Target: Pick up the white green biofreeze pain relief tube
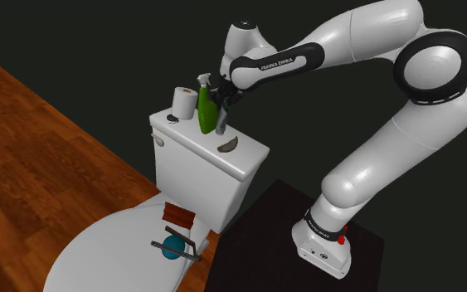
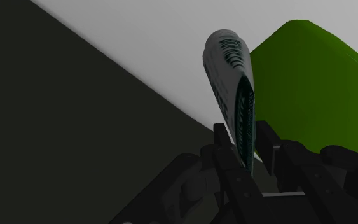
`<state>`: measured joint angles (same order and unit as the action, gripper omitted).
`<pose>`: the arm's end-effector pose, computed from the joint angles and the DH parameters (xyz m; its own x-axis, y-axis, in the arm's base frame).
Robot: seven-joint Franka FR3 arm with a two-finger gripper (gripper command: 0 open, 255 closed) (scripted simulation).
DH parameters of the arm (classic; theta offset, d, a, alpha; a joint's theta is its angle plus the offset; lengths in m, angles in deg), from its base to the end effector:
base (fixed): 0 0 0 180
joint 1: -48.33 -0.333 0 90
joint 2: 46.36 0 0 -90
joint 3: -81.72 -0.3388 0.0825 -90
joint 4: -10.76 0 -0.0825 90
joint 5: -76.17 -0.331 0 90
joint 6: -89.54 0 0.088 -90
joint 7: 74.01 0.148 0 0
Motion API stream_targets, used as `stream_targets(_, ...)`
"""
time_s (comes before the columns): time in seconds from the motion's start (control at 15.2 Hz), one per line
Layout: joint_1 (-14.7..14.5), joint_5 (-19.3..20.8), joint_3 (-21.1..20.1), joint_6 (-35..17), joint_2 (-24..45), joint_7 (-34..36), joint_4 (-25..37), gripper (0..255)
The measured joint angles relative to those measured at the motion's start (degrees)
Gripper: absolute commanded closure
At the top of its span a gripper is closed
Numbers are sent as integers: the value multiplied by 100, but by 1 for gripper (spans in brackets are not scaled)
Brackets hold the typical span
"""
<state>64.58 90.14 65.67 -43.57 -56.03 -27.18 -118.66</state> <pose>0.4740 -0.0090 0.4631 0.7438 -0.5860 0.3214 -0.6261 -0.7793 0.0281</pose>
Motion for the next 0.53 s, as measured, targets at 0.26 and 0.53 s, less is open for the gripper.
stream_targets(0.26,-17,-86,14,253,-97,-97,165,255)
stream_targets(0.53,-38,-170,22,553,-196,-189,377,255)
